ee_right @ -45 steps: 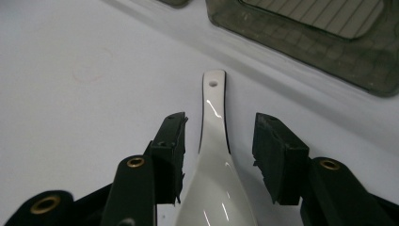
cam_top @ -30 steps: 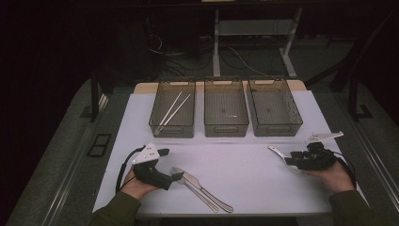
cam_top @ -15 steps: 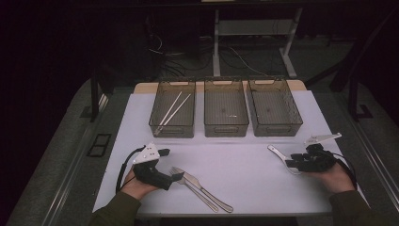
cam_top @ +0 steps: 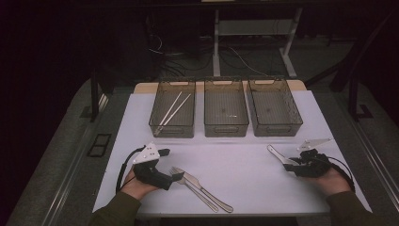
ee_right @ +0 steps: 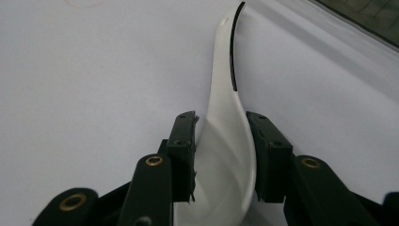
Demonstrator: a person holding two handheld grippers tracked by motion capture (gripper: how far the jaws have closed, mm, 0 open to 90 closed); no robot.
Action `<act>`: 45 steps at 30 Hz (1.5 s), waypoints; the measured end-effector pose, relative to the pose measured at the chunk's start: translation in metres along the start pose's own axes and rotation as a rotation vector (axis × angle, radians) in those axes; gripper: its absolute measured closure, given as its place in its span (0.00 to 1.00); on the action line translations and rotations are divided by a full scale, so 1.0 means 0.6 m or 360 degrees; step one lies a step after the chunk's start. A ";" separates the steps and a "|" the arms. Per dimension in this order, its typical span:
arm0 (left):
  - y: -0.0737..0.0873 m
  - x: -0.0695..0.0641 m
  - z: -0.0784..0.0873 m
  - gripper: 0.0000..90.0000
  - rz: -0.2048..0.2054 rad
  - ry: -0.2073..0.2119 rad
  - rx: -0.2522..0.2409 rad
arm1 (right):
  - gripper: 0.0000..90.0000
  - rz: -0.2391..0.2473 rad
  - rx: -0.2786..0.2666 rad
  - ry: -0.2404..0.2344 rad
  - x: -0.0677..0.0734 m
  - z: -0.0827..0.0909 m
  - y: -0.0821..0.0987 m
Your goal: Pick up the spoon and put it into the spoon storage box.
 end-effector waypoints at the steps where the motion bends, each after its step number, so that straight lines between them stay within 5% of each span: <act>1: 0.000 0.000 0.000 0.00 0.0001 0.0000 -0.0002 | 0.72 0.0007 0.0003 0.0008 0.001 0.000 -0.001; 6: 0.000 0.000 0.000 0.00 0.0005 -0.0001 -0.0004 | 0.73 0.0024 0.0021 0.0018 0.005 0.001 -0.003; 8: 0.000 0.000 0.000 0.00 0.0000 0.0000 -0.0002 | 0.87 0.0021 -0.0009 0.0010 0.006 0.006 -0.005; 26: -0.001 0.000 0.000 0.00 -0.0005 0.0014 -0.0011 | 0.90 0.0012 -0.0105 -0.0062 0.003 0.025 -0.019; 45: -0.003 0.000 0.000 0.00 0.0008 0.0019 -0.0016 | 0.89 0.0048 -0.0396 -0.0138 -0.011 0.038 -0.135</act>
Point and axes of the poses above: each handheld gripper's, and its own axes: z roughly backward along the jaws, y roughly out of its underside, x roughly to its left, the point moved 3 cm from there along -z, roughly forward along the jaws, and after that the axes turned 9 degrees about z, right-handed, at the moved point
